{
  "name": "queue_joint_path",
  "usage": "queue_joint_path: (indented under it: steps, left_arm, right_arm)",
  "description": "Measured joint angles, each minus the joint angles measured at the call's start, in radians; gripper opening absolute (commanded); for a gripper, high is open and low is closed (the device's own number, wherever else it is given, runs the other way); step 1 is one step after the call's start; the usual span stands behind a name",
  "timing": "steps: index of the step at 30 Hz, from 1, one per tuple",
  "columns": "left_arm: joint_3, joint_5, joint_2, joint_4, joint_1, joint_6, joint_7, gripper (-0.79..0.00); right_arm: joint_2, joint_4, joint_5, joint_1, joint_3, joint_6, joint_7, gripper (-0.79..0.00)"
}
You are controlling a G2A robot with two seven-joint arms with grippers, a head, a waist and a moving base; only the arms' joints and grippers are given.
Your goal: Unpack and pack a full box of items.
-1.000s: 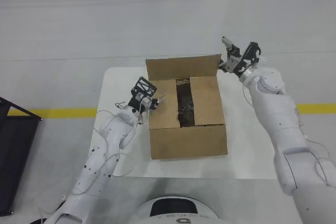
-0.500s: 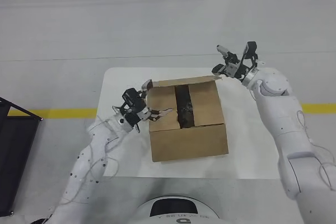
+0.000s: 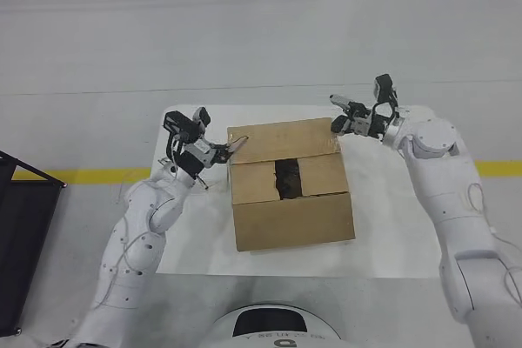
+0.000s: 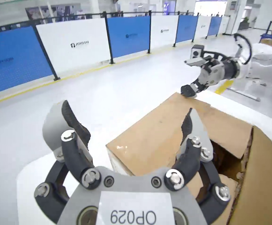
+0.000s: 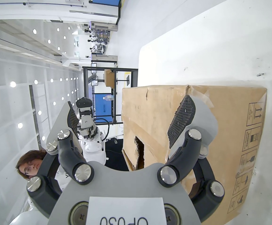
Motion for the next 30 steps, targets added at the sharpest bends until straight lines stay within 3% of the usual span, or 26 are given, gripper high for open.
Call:
queue_joint_path:
  steps: [5, 12, 26, 30]
  left_arm:
    - [0.044, 0.055, -0.005, 0.049, -0.046, 0.085, -0.135, 0.000]
    - [0.081, 0.080, -0.010, 0.109, -0.084, 0.137, -0.197, 0.000]
    - [0.096, 0.064, -0.014, 0.168, -0.104, 0.191, -0.249, 0.000]
    - [0.096, 0.065, -0.014, 0.168, -0.104, 0.190, -0.248, 0.000]
  right_arm:
    - [0.011, -0.080, 0.047, -0.044, 0.049, 0.000, -0.039, 0.000]
    - [0.024, -0.301, 0.057, -0.131, 0.087, 0.009, -0.055, 0.000]
    - [0.025, -0.292, 0.059, -0.132, 0.086, 0.012, -0.052, 0.000]
    - [0.051, -0.364, 0.106, -0.195, 0.172, 0.043, 0.072, 0.000]
